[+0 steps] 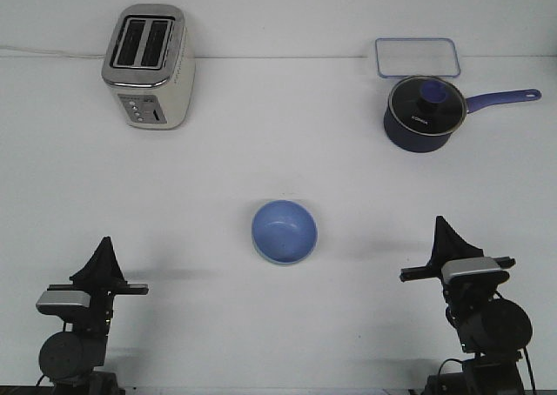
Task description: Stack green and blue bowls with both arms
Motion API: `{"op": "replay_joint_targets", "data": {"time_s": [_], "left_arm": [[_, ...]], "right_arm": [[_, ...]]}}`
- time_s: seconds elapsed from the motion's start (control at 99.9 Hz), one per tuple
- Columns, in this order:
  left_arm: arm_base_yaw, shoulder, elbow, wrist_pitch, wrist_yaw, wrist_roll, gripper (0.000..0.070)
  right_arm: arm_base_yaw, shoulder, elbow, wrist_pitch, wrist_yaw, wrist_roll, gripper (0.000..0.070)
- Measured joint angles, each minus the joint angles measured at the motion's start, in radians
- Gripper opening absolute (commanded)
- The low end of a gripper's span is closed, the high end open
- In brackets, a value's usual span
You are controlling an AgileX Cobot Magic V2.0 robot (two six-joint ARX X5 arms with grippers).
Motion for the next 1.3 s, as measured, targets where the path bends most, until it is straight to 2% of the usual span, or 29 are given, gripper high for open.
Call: {"op": "replay_joint_targets", "data": {"time_s": [0.501,0.731,0.851,1.301], "left_arm": [[0.000,0.000,0.000,0.000,0.000,0.000,0.0010],[0.000,0.000,0.000,-0.002,0.000,0.000,0.0010],[0.000,0.000,0.000,-0.002,0.000,0.000,0.0010],[0.000,0.000,0.000,-0.002,0.000,0.000,0.0010]], "right_arm": [[-0.057,-0.327,-0.227,0.006,0.000,0.000,0.0000],[-0.058,-0.323,-0.319,0.012,0.000,0.000,0.0000],[-0.058,-0.323,-0.343,0.056,0.000,0.000,0.0000],[-0.058,-0.323,-0.352,0.102,0.000,0.000,0.0000]]}}
